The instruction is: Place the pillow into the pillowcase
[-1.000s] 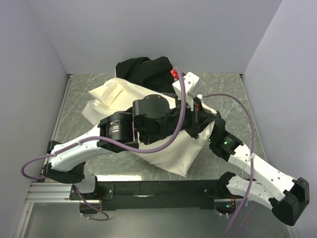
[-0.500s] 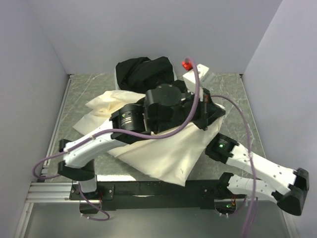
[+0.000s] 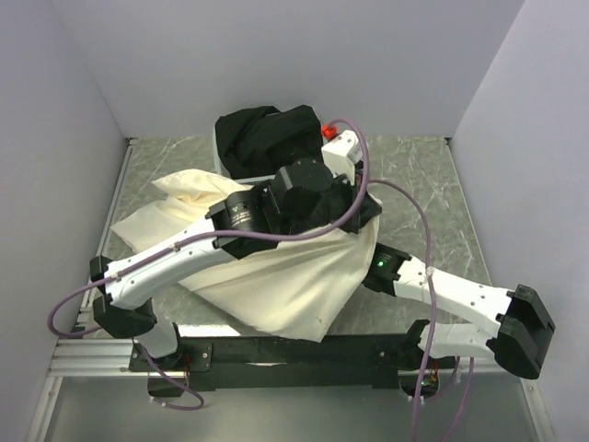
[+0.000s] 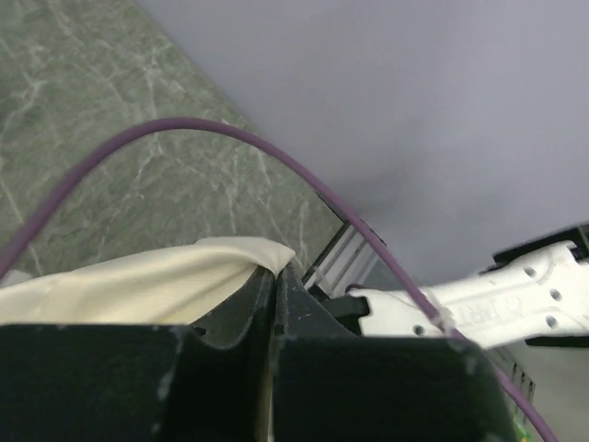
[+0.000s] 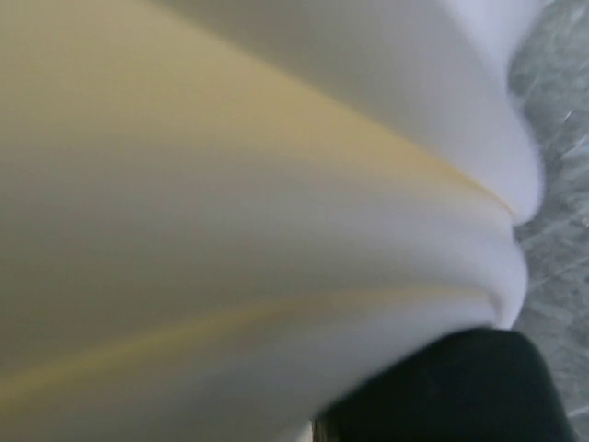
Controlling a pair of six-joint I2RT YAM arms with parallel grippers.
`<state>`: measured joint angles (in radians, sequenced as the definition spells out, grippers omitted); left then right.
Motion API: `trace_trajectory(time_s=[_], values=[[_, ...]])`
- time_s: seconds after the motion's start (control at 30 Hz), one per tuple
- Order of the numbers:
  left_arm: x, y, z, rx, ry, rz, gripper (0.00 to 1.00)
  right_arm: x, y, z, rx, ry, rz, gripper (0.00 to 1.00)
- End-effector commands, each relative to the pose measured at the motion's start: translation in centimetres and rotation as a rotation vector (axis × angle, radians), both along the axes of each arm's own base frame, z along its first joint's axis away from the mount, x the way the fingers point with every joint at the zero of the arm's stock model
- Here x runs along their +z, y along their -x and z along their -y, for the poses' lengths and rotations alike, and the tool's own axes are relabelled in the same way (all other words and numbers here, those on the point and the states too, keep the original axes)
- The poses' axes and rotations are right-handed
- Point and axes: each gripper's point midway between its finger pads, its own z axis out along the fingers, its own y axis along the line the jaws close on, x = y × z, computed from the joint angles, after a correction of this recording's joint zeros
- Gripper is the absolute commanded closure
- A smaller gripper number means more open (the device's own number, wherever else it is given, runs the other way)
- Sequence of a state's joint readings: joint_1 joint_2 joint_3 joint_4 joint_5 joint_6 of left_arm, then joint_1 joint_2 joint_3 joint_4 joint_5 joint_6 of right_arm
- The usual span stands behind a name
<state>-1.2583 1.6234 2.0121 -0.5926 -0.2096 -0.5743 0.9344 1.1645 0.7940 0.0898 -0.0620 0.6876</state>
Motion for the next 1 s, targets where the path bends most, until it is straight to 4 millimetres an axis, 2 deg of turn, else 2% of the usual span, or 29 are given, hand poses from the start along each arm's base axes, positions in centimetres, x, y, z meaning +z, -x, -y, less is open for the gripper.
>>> trace_trajectory(time_s=[0.0,0.03,0.07,0.1,0.13,0.17,0.2,0.23,0.27,0.3,0.33,0.37,0.4,0.43,0.5,0.57,0.6,0.7,0.77,0.8,0.83,0.93,0.97], values=[[0.8,-3.4,0.7,0.033,0.126,-0.066,0.72,3.9,1.0,1.5,0.06,-0.188,0.033,1.0],[-0.9,-4.5,0.3,0.095,0.065,-0.067,0.58,4.7,0.6,2.9,0.048,-0.223,0.044,1.0],[-2.5,-5.3,0.4,0.137,0.02,-0.079,0.47,3.6,0.1,3.9,0.024,-0.217,0.024,1.0],[-3.5,-6.1,-0.4,0.188,-0.008,-0.091,0.3,3.4,-0.2,4.8,0.007,-0.212,0.017,1.0],[-4.0,-7.4,-1.4,0.268,-0.01,-0.091,0.23,2.7,-0.3,5.5,0.001,-0.191,0.0,1.0],[-5.2,-7.5,-2.9,0.311,-0.003,-0.122,0.14,1.8,-1.5,6.8,-0.041,-0.174,-0.008,1.0],[-5.4,-8.6,-4.5,0.372,0.018,-0.129,0.11,1.3,-1.6,7.3,-0.044,-0.17,-0.023,1.0],[-3.3,-9.0,-7.6,0.451,0.096,-0.122,0.07,0.4,-1.3,7.6,-0.012,-0.178,-0.042,1.0],[-6.2,-9.4,-9.2,0.516,0.082,-0.175,0.06,0.0,-1.9,8.5,-0.037,-0.192,-0.06,1.0],[-6.9,-10.5,-11.5,0.586,0.097,-0.195,0.05,-0.6,-2.2,9.0,-0.048,-0.199,-0.076,1.0],[-5.7,-10.0,-14.2,0.642,0.187,-0.227,0.04,-1.7,-2.5,9.6,-0.062,-0.195,-0.1,1.0],[-9.2,-10.5,-16.8,0.756,0.138,-0.246,0.03,-2.2,-2.9,10.3,-0.07,-0.199,-0.119,1.0],[-10.3,-11.1,-19.4,0.841,0.146,-0.268,0.02,-2.6,-3.1,10.5,-0.072,-0.195,-0.133,1.0],[-11.9,-10.5,-22.1,0.919,0.193,-0.319,0.02,-3.3,-3.3,10.6,-0.067,-0.195,-0.149,1.0],[-14.0,-10.9,-27.1,1.076,0.203,-0.33,0.02,-3.6,-3.6,11.0,-0.062,-0.212,-0.167,1.0],[-16.4,-10.1,-31.1,1.187,0.25,-0.371,0.02,-3.8,-3.8,11.2,-0.064,-0.221,-0.171,1.0],[-17.0,-10.5,-33.0,1.242,0.271,-0.367,0.02,-3.9,-4.0,11.3,-0.065,-0.22,-0.172,1.0],[-20.2,-10.4,-37.4,1.376,0.253,-0.379,0.06,-4.0,-4.2,11.4,-0.06,-0.22,-0.179,1.0],[-23.0,-10.3,-38.9,1.464,0.233,-0.444,0.14,-4.0,-4.1,11.3,-0.049,-0.226,-0.192,1.0],[-24.9,-9.1,-40.5,1.552,0.181,-0.485,0.17,-4.1,-4.2,11.4,-0.053,-0.225,-0.194,1.0],[-26.5,-8.9,-40.8,1.615,0.228,-0.54,0.18,-4.2,-4.3,11.5,-0.065,-0.222,-0.202,1.0],[-28.9,-8.3,-41.3,1.682,0.276,-0.591,0.18,-4.3,-4.7,11.7,-0.082,-0.214,-0.217,1.0],[-29.1,-8.4,-41.6,1.695,0.296,-0.593,0.18,-4.4,-4.9,11.8,-0.089,-0.214,-0.226,1.0]])
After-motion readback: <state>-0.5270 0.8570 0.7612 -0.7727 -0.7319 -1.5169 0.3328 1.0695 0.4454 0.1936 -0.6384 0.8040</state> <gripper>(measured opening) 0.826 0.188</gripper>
